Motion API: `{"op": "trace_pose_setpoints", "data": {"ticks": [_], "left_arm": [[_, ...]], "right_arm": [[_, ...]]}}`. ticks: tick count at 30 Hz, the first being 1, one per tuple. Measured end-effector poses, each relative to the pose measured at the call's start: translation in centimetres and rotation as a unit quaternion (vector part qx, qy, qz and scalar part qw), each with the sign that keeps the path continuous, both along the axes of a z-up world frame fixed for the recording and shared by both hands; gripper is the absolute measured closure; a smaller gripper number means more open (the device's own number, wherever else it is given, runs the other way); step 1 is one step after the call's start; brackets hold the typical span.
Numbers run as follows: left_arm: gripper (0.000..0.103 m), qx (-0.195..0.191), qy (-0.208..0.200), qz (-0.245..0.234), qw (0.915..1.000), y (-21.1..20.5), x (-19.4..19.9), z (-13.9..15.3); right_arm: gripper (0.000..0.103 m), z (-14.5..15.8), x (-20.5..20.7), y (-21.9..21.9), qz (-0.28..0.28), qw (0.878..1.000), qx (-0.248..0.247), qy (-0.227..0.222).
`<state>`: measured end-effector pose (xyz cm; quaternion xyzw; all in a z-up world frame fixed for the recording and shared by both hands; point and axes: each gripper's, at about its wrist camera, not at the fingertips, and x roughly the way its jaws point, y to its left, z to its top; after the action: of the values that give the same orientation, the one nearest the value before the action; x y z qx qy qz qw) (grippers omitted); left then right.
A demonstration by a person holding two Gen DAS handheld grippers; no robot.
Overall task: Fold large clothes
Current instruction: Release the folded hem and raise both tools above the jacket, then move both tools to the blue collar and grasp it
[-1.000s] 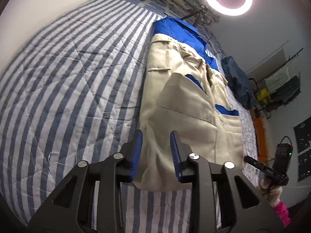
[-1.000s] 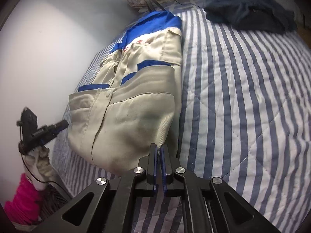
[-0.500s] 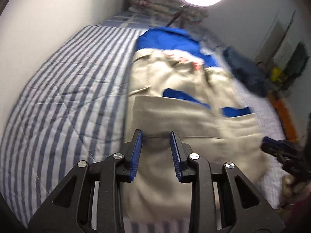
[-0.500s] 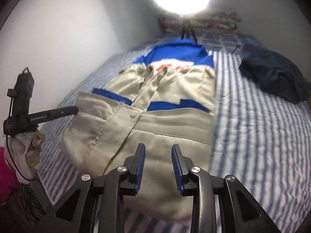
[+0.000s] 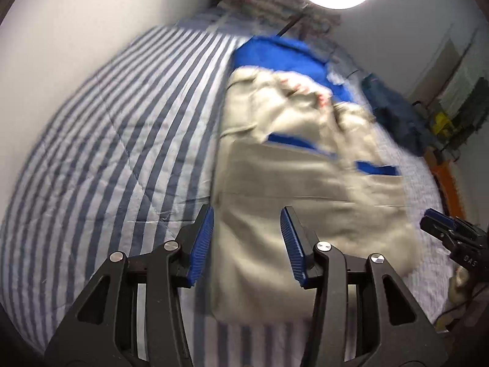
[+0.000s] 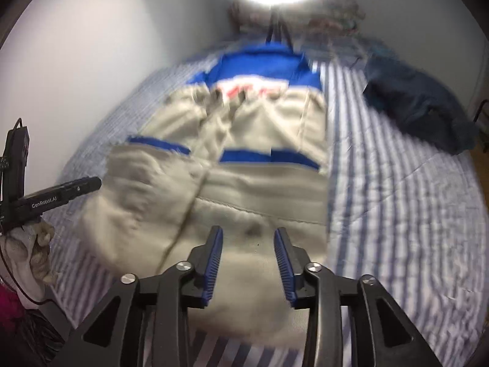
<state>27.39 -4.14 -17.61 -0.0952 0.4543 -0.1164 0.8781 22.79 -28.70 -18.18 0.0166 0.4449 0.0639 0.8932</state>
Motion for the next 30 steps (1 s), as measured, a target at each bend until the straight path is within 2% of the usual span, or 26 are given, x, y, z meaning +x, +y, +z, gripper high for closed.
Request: {"op": "trace_pose_setpoints", "data": {"ticks": [4, 9, 12, 14, 16, 18, 24, 27, 30], "left_arm": [[0.056, 0.018, -0.059, -0.031, 0.9976, -0.5, -3.0, 5.9], [0.056, 0.004, -0.122, -0.043, 0.9916, -0.2, -6.4, 13.3], [0.056, -0.007, -0.136, -0.048, 0.9895, 0.5, -7.8, 17.0], [0.056, -0.008, -0.144, -0.047, 0.9884, 0.9, -8.3, 19.0], [0.056, -0.011, -0.153, -0.051, 0.9869, 1.4, -8.5, 21.1], [0.056, -0.007, -0.16, -0.053, 0.9857, 1.6, -8.3, 22.6], [0.056, -0.025, -0.135, -0.05, 0.9893, 2.0, -3.7, 23.6], [0.056, -0.017, -0.126, -0.043, 0.991, 2.0, -0.3, 23.3], [0.056, -0.014, -0.105, -0.039, 0.9936, 1.9, 4.4, 22.1]], "right_arm": [[0.06, 4.8, -3.7, -0.3, -0.018, 0.999, 0.01, -0.049], [0.06, 11.1, -7.7, -0.2, -0.034, 0.994, -0.006, -0.104], [0.059, 15.3, -9.5, 0.6, -0.035, 0.989, -0.019, -0.141], [0.054, 17.7, -10.7, 1.1, -0.037, 0.986, -0.022, -0.159], [0.04, 19.7, -11.7, 1.4, -0.036, 0.983, -0.022, -0.176], [0.036, 21.3, -12.1, 1.6, -0.028, 0.981, -0.026, -0.192], [0.036, 22.5, -10.3, 0.8, -0.012, 0.982, -0.039, -0.186], [0.036, 21.8, -7.5, -0.3, 0.0, 0.986, -0.033, -0.163], [0.04, 20.4, -2.6, -1.8, 0.011, 0.991, -0.03, -0.133]]}}
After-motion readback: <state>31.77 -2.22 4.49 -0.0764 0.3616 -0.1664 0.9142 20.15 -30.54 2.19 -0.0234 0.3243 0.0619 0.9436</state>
